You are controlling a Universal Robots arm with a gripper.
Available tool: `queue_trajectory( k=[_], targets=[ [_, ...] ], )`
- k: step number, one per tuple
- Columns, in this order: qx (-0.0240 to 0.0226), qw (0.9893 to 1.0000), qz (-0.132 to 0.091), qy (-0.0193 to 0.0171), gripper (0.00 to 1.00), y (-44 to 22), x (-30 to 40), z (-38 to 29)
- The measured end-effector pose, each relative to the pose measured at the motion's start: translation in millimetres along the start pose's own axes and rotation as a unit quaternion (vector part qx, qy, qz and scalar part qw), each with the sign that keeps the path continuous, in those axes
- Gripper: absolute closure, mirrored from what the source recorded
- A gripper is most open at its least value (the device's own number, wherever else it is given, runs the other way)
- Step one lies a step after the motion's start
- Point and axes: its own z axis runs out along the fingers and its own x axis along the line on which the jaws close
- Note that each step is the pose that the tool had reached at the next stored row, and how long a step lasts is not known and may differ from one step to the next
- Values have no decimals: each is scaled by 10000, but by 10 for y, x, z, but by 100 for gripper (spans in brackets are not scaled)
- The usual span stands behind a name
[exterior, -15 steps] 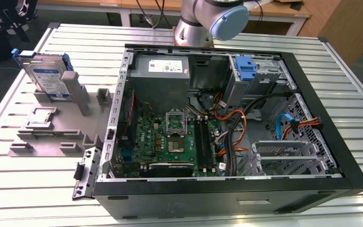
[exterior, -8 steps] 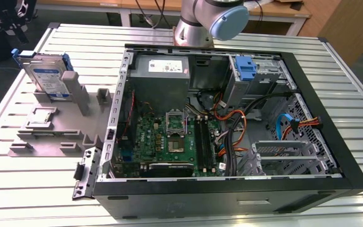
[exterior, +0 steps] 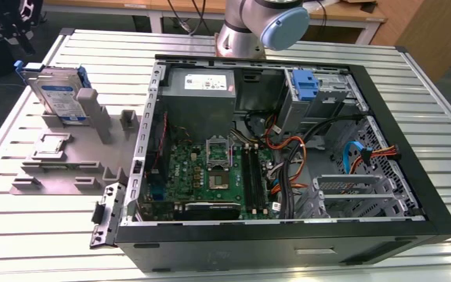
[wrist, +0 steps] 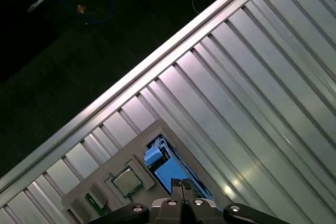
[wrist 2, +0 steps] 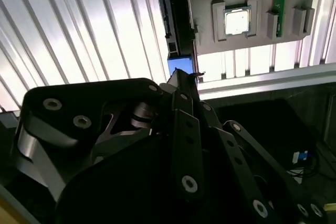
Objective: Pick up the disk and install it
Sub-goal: 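Pick up the disk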
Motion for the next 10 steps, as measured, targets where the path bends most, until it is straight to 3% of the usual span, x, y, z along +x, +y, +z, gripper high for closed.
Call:
queue_trajectory(
  k=[5,10],
  targets=[
    [-21,9990,-435,26,90,0,0,8],
    [-37,9961,-878,49,90,-1,2,23]
  ],
)
